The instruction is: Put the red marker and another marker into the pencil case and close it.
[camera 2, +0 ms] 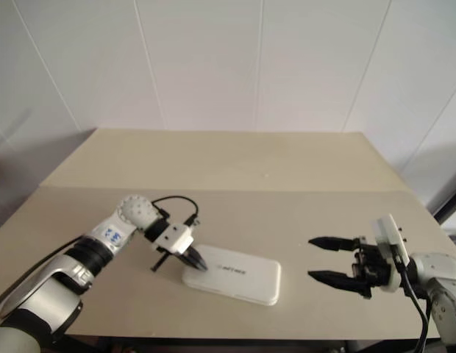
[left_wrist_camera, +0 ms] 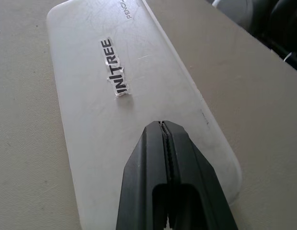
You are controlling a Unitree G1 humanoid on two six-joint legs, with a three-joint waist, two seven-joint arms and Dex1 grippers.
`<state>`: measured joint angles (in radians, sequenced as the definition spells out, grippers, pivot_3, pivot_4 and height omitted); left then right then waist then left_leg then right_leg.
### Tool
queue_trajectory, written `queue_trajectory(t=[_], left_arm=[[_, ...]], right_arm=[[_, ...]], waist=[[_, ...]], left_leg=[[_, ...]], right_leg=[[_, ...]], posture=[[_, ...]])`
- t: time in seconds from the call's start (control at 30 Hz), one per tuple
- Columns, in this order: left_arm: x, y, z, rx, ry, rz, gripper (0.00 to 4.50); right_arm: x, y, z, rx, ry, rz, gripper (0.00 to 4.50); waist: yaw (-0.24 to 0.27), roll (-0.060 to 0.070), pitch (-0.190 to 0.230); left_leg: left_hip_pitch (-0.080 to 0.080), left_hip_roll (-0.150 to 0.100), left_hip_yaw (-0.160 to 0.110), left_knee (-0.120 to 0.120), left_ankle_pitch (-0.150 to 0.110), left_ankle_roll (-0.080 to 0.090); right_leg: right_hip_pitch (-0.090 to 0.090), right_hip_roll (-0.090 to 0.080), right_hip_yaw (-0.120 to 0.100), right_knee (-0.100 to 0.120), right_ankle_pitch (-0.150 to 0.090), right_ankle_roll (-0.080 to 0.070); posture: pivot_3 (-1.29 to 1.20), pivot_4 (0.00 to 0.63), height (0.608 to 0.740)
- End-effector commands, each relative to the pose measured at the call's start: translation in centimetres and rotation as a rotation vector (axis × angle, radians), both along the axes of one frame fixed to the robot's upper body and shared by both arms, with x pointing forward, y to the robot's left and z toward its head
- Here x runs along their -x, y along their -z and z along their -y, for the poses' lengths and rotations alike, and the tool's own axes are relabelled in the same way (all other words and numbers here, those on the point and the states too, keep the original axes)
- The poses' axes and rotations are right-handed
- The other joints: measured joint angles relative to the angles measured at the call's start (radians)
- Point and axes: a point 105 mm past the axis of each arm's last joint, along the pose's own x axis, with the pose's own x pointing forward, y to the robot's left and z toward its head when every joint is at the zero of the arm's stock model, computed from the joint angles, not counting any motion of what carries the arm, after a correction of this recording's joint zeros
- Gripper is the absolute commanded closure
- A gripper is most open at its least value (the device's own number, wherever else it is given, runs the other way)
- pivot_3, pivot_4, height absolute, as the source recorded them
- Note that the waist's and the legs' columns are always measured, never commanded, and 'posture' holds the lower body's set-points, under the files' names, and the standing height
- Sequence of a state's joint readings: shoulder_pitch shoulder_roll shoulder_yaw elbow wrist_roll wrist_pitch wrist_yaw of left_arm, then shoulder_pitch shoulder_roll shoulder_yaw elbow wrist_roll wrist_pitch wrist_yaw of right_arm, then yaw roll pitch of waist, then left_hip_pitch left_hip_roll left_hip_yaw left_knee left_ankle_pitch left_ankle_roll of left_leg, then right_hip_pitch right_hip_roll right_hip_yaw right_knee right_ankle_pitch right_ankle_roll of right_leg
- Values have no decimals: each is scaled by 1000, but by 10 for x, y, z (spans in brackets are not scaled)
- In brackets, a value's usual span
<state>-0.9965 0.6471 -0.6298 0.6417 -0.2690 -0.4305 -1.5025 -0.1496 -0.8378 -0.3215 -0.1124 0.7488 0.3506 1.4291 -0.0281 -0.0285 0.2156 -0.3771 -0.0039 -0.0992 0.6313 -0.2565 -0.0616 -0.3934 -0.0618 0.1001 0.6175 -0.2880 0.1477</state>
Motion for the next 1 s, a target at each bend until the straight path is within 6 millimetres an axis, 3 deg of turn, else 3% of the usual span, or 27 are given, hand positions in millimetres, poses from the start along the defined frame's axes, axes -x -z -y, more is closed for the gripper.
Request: queue_trajectory(t=[0.03, 0.3, 0.53, 0.63, 0.83, 1.0], left_arm=[[11, 26, -17, -165, 54, -73, 4477], [5, 13, -10, -30, -64, -83, 4477], [-1, -42, -2, 392, -188, -111, 4477], [-7, -57, -11, 532, -283, -99, 4477], [-8, -59, -34, 677, -458, -83, 4477], [-10, -52, -54, 738, -645, -192, 3312]], right_arm=[[2, -12, 3, 10, -22, 56, 0], [-4, -16, 8, 19, -1, 99, 0], [-7, -20, 12, 24, 41, 117, 0], [-9, -21, 12, 30, 49, 114, 0], [-12, -24, 12, 36, 52, 110, 0], [-12, -23, 12, 40, 51, 98, 0]], waist=[[0, 0, 0], [-2, 0, 0], [0, 0, 0], [0, 0, 0], [-3, 0, 0], [-1, 0, 0]], left_leg=[[2, 0, 1, 0, 0, 0], [4, 0, 3, 0, 1, 1], [1, 0, 2, -1, 1, 1], [1, 0, 1, -2, 0, 0], [2, 1, 2, -3, -1, -1], [2, 1, 1, -2, -1, -1]], right_leg=[[2, 0, 0, 0, 0, 0], [2, 0, 2, 0, -1, -1], [-1, 0, 2, 2, 0, 0], [-1, 0, 2, 2, 0, 0], [-1, 0, 2, 2, 0, 0], [-1, 0, 1, 2, 0, 0]], posture=[[0, 150, 740], [0, 150, 740], [0, 150, 740], [0, 150, 740], [0, 150, 740], [0, 150, 740]])
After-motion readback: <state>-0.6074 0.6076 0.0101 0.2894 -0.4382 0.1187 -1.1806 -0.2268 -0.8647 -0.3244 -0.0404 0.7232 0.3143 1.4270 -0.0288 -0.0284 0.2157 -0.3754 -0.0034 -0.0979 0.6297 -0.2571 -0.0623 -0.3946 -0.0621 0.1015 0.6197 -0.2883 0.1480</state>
